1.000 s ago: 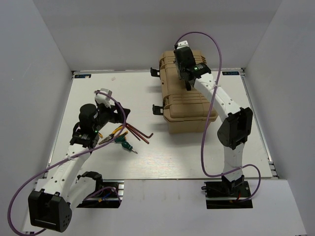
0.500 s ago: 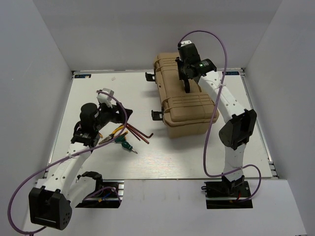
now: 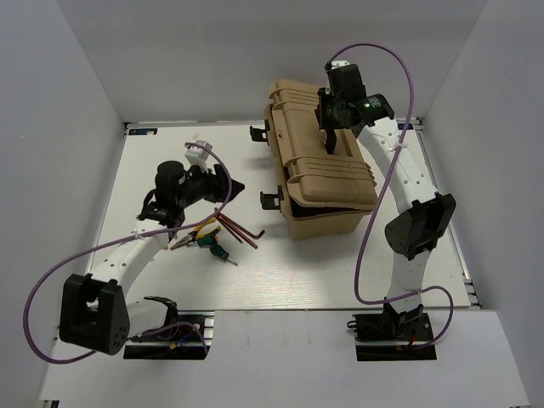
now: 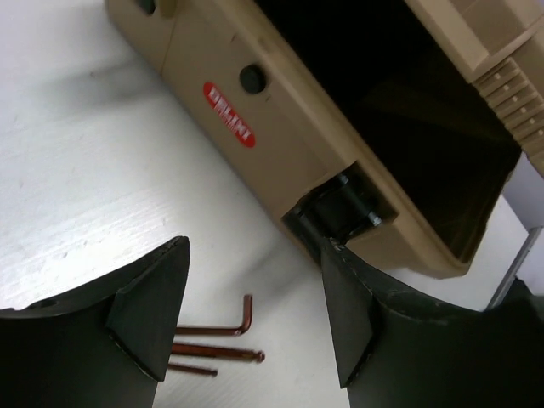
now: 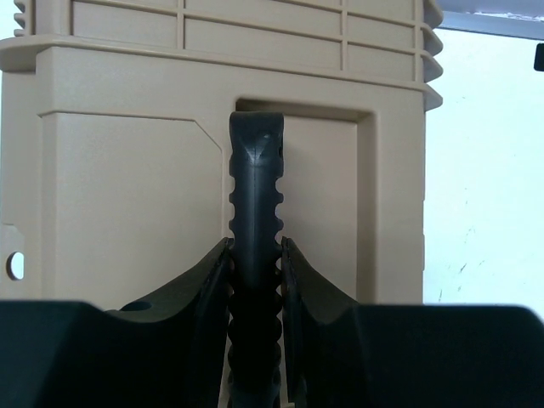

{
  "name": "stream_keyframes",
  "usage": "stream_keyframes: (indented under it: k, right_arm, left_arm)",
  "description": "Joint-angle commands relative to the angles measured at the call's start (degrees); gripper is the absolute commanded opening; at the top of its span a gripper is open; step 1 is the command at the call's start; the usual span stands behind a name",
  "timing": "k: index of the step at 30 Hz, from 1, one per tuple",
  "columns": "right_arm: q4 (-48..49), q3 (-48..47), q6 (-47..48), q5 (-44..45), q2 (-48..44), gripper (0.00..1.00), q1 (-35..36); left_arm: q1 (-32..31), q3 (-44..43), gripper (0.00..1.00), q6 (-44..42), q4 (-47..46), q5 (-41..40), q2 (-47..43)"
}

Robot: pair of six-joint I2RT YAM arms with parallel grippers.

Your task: Sort the tools into containers

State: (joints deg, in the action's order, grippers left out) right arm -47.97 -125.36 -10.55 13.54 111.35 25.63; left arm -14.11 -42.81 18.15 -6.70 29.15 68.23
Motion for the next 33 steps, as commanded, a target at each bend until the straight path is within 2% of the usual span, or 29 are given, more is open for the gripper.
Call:
stream_keyframes:
  k: [1,9,12,22,33]
  right_arm:
    - [9.21,-6.91,-2.46,-0.70,-10.27,0.00,-1.72]
    - [8.94,-6.13,-4.92,-4.66,-12.91,0.00,-6.55]
    - [9.20,-4.28,-6.24,-6.68,-13.70,0.00,-8.74]
    - [10.52,0.20,-12.57,-18.81,-14.06,0.00,-14.72]
    - [14.21,5.39,-18.46,-31.19,-15.28,0.00,-21.93]
  left_arm:
    - [-1.45,-4.91,0.73,2.23,-3.50,1.09,1.64]
    - [-6.63,-14.40,0.76,2.85,-2.80,-1.63,11.04]
    - [-9.09,-18.35,0.77,2.85,0.70,-4.88,15.07]
    - [-18.32,-32.85,0.79,-5.23,12.14,-15.43,25.28]
    - [-23.42,-37.44,0.79,-11.12,22.34,-27.47,30.39]
